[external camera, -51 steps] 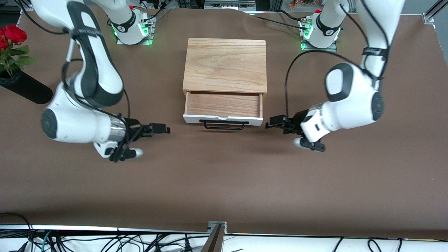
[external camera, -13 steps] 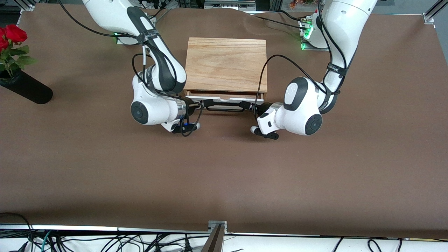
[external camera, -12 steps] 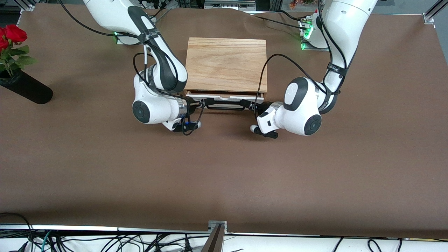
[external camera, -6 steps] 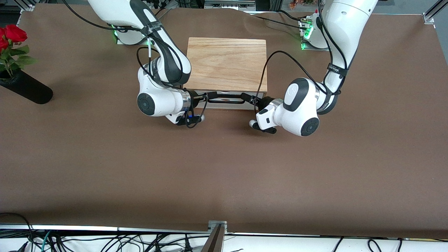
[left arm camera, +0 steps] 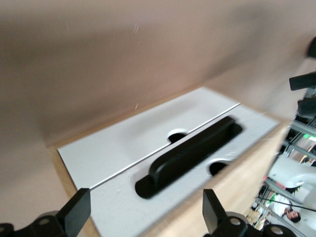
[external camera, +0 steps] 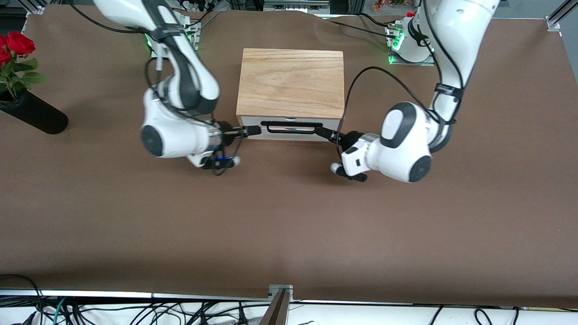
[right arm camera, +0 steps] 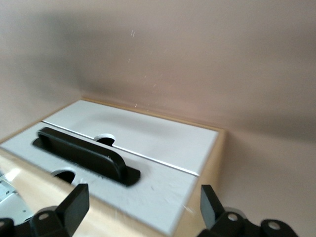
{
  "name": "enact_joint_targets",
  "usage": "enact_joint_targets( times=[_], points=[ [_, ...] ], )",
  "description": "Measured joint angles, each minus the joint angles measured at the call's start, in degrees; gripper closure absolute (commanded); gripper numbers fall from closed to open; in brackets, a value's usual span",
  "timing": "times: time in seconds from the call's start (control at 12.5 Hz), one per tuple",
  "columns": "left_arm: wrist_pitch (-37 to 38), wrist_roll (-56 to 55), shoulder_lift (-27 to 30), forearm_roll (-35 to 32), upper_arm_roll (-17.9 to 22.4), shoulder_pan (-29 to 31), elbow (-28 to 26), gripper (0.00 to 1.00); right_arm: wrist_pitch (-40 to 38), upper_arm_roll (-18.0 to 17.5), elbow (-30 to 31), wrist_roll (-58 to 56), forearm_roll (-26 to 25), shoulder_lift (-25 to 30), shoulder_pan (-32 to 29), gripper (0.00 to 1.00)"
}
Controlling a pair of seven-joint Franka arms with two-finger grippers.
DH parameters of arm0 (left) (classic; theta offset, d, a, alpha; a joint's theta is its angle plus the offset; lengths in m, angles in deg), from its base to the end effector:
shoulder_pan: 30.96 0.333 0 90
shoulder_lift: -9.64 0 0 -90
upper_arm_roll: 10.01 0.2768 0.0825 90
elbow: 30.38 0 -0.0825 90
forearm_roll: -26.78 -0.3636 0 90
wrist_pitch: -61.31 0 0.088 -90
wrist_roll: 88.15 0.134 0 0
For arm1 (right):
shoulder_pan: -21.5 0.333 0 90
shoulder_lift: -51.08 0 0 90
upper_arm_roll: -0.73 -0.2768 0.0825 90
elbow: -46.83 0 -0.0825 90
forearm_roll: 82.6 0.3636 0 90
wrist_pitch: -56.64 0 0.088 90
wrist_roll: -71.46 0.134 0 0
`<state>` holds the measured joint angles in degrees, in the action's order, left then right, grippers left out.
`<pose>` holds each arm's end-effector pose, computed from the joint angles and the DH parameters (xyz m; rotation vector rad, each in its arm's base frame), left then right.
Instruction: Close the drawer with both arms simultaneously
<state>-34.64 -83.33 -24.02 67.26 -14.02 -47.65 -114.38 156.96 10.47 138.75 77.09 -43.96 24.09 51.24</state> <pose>0.5623 -0.2924 0.2951 2.4002 -0.2697 -0.5846 0.5444 0.2849 0.3039 -2.6070 -0.0321 0.5628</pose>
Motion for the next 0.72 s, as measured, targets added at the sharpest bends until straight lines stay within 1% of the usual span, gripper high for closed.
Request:
enact_joint_targets(
  times=[0.08,0.24,0.4,0.48,0.64,0.72],
  points=[
    [0.9,0.0,0.8,-2.9,0.1,1.6,3.4,0.0,-2.7,1.2,-2.8,0.0,-2.1,0.2,-1.7,0.0],
    [2.2,0.0,3.7,-13.7,0.2,4.2,7.6,0.0,-4.2,3.0,-5.7,-0.7,-8.0,0.8,-5.2,0.0],
    [3.9,0.0,7.7,-26.7,0.1,5.5,8.6,0.0,-4.3,6.8,-7.5,-7.4,-14.3,1.8,-6.3,0.0],
    [5.8,0.0,9.6,-32.4,0.1,5.8,8.7,0.0,-4.4,9.1,-8.0,-11.7,-16.0,2.8,-6.3,0.0],
    [9.3,-0.2,13.3,-41.2,0.5,6.2,8.9,0.0,-6.0,13.1,-8.4,-15.7,-19.1,5.5,-6.4,0.0],
    [9.7,-0.2,15.4,-43.5,1.6,6.5,8.9,0.0,-7.9,13.8,-8.5,-15.2,-21.4,7.4,-6.4,0.0]
  ],
)
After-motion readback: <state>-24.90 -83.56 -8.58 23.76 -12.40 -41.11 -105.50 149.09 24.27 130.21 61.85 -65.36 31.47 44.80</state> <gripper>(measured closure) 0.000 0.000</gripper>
